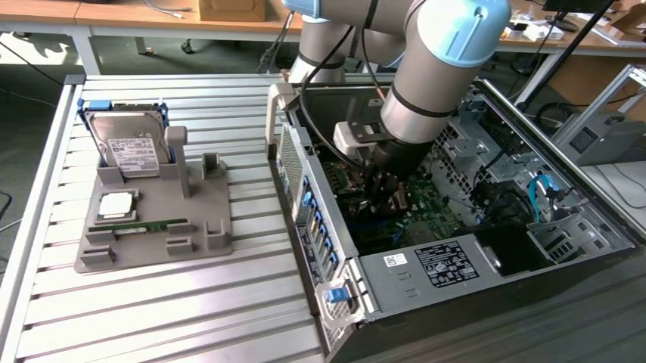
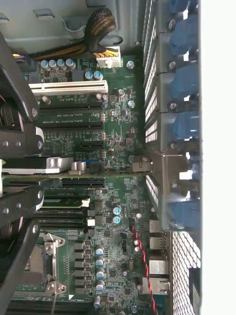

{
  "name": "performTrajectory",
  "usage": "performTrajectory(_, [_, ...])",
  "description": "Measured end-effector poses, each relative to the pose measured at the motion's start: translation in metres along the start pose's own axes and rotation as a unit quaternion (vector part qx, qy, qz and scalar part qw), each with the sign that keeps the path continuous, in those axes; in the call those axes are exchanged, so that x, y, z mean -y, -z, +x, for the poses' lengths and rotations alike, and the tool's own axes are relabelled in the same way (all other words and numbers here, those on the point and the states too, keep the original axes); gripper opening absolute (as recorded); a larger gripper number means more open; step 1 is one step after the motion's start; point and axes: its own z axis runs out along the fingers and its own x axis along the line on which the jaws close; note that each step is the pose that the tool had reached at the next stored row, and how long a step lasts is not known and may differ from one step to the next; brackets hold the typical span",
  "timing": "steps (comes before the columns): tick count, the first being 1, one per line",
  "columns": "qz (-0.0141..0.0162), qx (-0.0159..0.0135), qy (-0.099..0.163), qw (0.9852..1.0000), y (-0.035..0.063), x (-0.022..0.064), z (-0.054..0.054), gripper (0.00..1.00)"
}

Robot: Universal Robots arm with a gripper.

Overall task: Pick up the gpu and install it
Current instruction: 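Insert the gpu into the slot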

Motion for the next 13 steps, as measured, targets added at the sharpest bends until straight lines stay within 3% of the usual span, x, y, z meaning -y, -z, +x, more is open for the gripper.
performTrajectory(5, [0.0008, 0.0017, 0.000, 1.0000, 0.0042, 0.0002, -0.001, 0.27])
performTrajectory(10, [0.0006, 0.0011, 0.000, 1.0000, 0.0126, 0.0002, -0.001, 0.27])
performTrajectory(11, [0.0006, 0.0006, 0.000, 1.0000, 0.0127, 0.0002, -0.001, 0.27])
performTrajectory(13, [0.0006, -0.0037, 0.000, 1.0000, 0.0128, 0.0002, -0.001, 0.27])
